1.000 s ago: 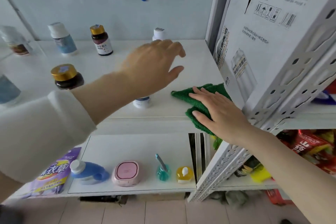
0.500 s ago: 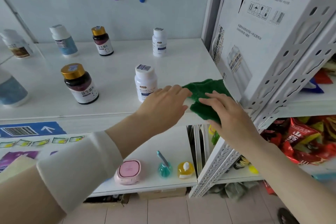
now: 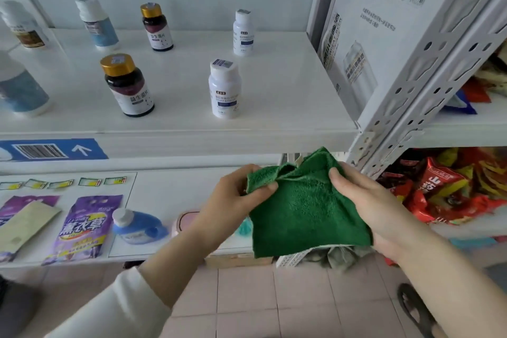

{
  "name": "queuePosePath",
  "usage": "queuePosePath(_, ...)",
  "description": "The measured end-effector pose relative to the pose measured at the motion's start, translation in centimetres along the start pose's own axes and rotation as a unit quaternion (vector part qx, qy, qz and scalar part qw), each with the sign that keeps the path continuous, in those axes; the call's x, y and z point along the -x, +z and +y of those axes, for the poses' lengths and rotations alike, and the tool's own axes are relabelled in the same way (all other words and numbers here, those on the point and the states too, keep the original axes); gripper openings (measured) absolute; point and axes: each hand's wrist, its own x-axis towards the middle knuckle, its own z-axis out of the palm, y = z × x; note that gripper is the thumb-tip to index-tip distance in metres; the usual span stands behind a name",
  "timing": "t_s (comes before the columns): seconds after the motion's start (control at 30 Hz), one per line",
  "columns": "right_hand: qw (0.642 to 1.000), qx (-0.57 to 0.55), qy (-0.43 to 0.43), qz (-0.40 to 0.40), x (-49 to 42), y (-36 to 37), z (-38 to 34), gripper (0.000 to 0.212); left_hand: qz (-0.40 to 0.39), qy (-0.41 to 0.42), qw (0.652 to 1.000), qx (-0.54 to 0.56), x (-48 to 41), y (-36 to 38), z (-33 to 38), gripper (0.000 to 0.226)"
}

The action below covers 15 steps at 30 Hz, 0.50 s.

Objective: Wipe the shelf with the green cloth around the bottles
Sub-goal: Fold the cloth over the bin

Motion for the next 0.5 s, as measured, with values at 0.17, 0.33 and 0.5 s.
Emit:
queuePosePath(0.17, 0.977, -0.146, 0.148, -0.040, 0.6, 1.5, 4.3, 0.028, 0.038, -0.216, 0.956, 0.198, 2.9, -0.3, -4.3, 0.026)
queuePosePath(0.33, 0.963, -0.157, 0.208, -0.072, 0.6, 3.0, 6.6, 0.025, 0.032, -0.261, 0.907, 0.329, 5.0, -1.1, -6.6, 0.038)
queuePosePath(0.5, 0.978, -0.103, 0.153, -0.100, 0.1, 3.1, 6.7, 0.028, 0.055, -0.211, 0.927, 0.304, 6.1, -2.7, -6.9, 0.040)
